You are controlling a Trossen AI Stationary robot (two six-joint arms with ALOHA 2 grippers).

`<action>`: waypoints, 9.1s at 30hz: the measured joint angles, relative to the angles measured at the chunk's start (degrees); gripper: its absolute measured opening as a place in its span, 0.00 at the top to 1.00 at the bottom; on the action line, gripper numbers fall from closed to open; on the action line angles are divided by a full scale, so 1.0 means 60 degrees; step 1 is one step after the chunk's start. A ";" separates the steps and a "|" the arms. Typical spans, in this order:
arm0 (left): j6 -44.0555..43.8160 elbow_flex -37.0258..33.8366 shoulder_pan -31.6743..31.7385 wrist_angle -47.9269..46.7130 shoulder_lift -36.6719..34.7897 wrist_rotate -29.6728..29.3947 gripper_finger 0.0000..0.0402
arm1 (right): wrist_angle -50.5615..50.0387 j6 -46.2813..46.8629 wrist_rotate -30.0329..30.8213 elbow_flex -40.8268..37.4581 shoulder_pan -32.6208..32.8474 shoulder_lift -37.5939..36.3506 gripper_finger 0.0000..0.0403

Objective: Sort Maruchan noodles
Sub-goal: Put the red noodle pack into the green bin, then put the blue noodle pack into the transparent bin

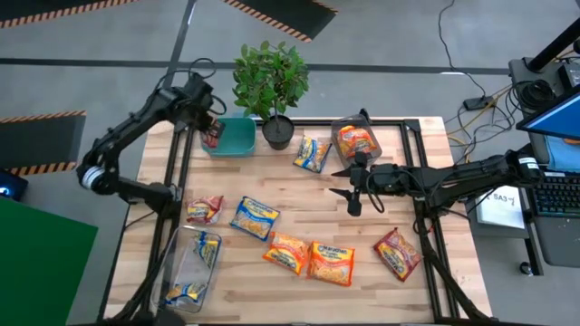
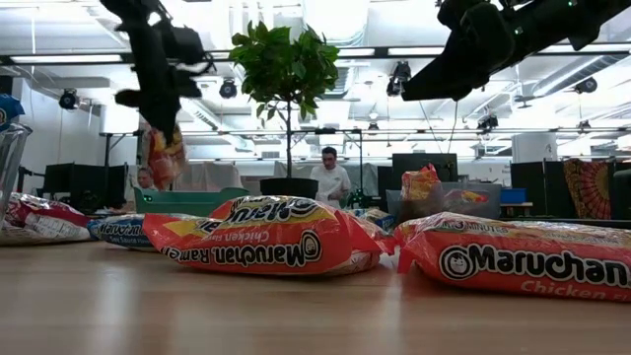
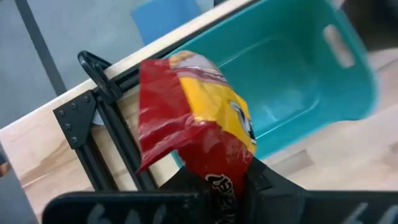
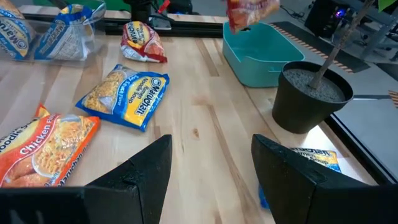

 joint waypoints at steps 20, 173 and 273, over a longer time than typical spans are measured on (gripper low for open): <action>0.0741 0.1453 0.0374 -0.0858 0.3316 0.0495 0.98 | -0.0028 0.0007 0.0000 -0.0004 0.0000 0.0000 0.48; -0.3782 -0.3032 -1.2203 1.0264 0.2204 -0.3862 0.86 | -0.2742 0.2787 -0.2124 0.3226 0.0033 0.5501 0.98; -0.5297 -0.4084 -0.8635 1.5948 0.4593 0.0776 0.99 | 0.2112 0.2005 -0.1777 0.0255 0.0188 0.4910 0.98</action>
